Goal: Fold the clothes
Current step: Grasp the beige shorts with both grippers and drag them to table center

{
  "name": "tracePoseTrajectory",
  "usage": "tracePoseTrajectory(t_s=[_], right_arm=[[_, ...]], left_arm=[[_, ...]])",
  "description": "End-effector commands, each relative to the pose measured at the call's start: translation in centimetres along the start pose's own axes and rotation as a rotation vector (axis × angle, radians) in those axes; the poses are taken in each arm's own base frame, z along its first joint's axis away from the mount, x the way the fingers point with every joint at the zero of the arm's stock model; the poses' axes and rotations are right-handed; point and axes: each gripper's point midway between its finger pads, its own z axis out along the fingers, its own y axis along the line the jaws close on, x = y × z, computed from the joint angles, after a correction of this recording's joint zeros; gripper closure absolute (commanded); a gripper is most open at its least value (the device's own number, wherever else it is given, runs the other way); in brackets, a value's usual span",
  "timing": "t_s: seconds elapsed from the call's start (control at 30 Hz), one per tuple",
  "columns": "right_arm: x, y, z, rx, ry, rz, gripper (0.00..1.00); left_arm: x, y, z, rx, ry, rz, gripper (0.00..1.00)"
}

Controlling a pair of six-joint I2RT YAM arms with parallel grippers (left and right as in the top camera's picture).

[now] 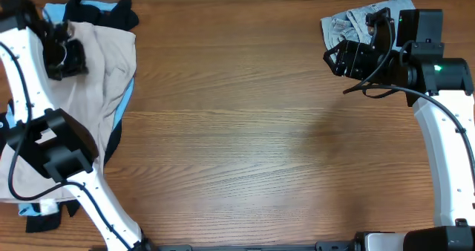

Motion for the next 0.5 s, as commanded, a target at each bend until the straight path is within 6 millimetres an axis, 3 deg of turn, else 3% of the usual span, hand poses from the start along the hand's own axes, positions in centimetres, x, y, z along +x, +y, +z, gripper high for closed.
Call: tracePoseTrajectory(t_s=[0.0, 0.23, 0.47], right_arm=[[-0.8, 0.8, -0.5, -0.017, -0.027, -0.024, 0.24], [-1.1, 0.2, -0.7, -0.008, -0.038, -0.014, 0.24], [-1.9, -3.1, -2.0, 0.043, -0.070, 0.060, 0.23]], left_arm=[[-0.8, -9.0, -3.6, 0.200, -0.075, 0.106, 0.96], [4.2, -24.0, -2.6, 0.459, 0.074, 0.288, 0.96], [11.3, -38.3, -1.1, 0.524, 0.125, 0.562, 0.95]])
